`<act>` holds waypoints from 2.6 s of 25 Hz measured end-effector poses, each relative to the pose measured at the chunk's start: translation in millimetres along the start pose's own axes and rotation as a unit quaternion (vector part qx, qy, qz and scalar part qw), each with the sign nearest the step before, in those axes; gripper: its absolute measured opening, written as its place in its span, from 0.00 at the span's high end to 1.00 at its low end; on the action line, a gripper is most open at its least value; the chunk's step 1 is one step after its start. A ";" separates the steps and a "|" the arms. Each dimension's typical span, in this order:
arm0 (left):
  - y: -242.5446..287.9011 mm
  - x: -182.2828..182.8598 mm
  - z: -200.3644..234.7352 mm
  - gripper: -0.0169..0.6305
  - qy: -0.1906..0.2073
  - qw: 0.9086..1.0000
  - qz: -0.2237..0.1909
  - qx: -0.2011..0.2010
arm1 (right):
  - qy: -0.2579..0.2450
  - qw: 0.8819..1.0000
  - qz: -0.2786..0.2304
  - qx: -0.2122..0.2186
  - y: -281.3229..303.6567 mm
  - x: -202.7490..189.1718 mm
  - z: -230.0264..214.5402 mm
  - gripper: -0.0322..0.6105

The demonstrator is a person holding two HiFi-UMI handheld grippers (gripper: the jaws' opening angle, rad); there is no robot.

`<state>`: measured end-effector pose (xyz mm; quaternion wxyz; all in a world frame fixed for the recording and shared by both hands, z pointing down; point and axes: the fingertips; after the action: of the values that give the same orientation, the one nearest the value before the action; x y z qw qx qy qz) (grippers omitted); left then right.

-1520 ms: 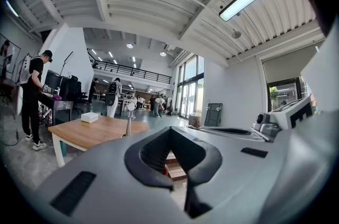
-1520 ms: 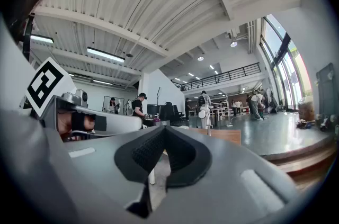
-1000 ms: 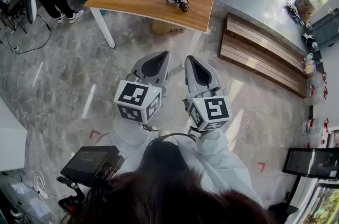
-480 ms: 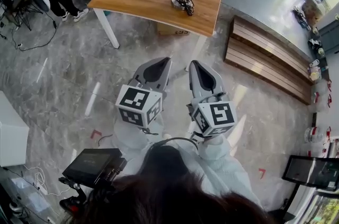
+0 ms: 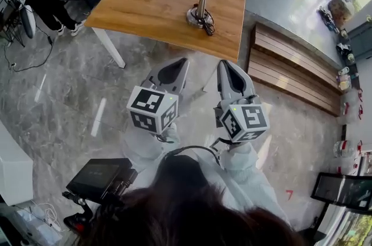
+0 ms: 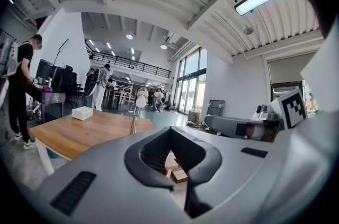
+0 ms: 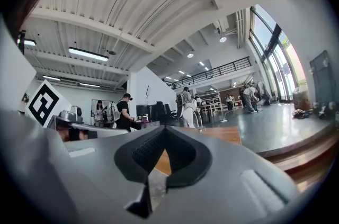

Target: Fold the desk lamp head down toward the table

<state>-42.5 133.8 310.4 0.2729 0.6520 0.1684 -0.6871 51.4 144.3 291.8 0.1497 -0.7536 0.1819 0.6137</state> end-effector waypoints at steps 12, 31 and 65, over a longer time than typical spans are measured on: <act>133.4 -14.3 110.7 0.97 -0.015 0.998 0.047 -0.048 | 0.030 0.996 0.041 -0.073 133.4 -18.3 -95.9 0.95; 381.0 -55.5 226.6 0.97 -0.060 0.983 0.136 -0.106 | 0.187 0.970 0.139 0.070 347.5 -25.1 -265.8 0.95; 470.6 -72.5 212.0 0.73 -0.030 0.939 0.203 -0.277 | -0.217 0.922 0.128 0.295 388.5 -1.2 -206.7 0.86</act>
<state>66.9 -353.2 460.4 0.5812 0.5499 0.2074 -0.5629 53.3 -293.7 333.8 0.3212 -0.4936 0.4129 0.6948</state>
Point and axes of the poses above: the fingertips, and each gripper's own axes: y forward along the fingers, z to its left, x out of its top, and after that the axes turned 6 degrees about y, right-handed
